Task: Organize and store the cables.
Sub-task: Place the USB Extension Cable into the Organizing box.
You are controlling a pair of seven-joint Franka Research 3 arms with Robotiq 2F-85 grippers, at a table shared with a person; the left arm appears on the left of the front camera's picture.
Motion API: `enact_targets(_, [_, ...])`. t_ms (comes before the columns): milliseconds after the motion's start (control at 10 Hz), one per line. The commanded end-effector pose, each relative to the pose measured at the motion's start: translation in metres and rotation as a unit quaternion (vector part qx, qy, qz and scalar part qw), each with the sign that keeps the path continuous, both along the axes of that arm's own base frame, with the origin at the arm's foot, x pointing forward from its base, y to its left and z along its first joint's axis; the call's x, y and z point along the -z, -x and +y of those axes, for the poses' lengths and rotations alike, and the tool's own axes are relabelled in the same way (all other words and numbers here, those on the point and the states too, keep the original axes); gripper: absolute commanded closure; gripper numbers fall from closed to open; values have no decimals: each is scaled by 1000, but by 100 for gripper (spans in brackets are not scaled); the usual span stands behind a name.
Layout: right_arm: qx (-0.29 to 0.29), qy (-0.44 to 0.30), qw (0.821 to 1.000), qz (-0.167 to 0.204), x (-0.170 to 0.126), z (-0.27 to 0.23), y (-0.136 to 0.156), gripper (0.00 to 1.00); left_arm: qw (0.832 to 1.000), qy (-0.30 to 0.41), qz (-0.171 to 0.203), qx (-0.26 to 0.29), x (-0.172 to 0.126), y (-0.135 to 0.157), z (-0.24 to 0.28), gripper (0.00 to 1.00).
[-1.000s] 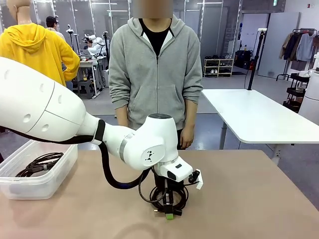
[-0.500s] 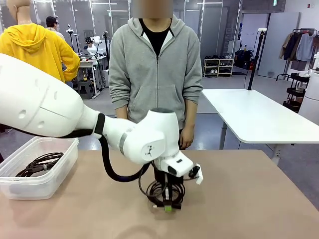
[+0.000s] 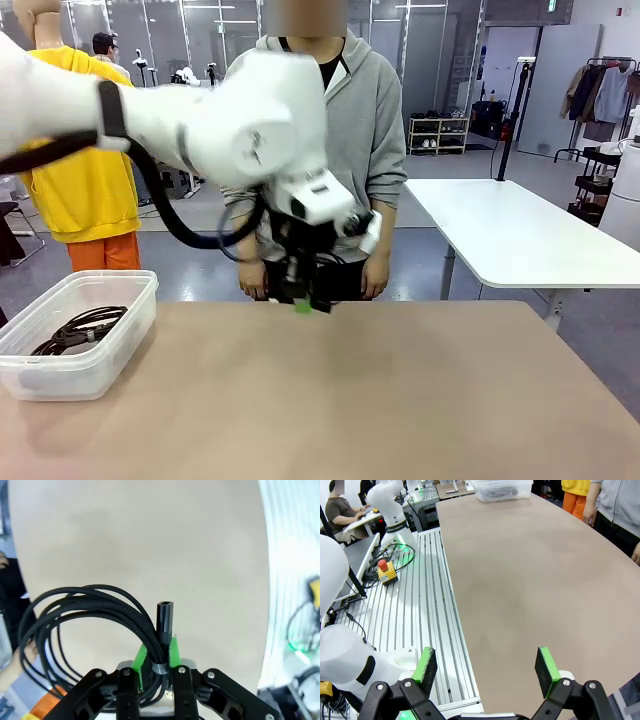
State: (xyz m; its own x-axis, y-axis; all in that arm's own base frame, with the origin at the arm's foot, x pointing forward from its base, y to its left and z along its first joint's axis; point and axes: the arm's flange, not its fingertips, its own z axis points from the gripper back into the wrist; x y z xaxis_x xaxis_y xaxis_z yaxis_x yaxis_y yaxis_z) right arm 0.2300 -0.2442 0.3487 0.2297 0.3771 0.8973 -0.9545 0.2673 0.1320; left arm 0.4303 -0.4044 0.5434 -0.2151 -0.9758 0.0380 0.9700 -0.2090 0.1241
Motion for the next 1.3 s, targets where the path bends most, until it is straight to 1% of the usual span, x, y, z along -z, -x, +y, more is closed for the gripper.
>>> enact_targets(0, [14,1,1000,8,-3,4,-2,0,999,-19,38,33,-2,-1,59,84])
enact_targets(100, [14,1,1000,8,-3,4,-2,0,999,-19,39,28,-13,-1,98,84])
enact_targets(200, [14,1,1000,8,-3,4,-2,0,999,-23,30,11,-27,-2,147,84])
enact_targets(300, [14,1,1000,8,-3,4,-2,0,999,-24,28,-23,-37,-2,209,84])
enact_targets(400, [14,1,1000,8,-3,4,-2,0,996,-18,35,-81,-39,-1,262,84])
enact_targets(500, [14,1,1000,8,-3,4,-2,0,990,-7,41,-136,-38,6,305,84])
enact_targets(600, [14,1,1000,8,-3,4,-2,0,989,16,31,-143,-35,13,333,84])
enact_targets(700, [14,1,1000,8,-3,4,-2,0,991,24,22,-132,-33,17,342,84])
enact_targets(800, [14,1,1000,8,-3,4,-2,0,994,30,16,-103,-33,18,342,84])
enact_targets(900, [14,1,1000,8,-3,4,-2,0,988,10,39,-150,-40,9,359,84])
enact_targets(1200, [14,1,1000,8,-3,4,-2,0,988,10,39,-150,-40,9,359,84])
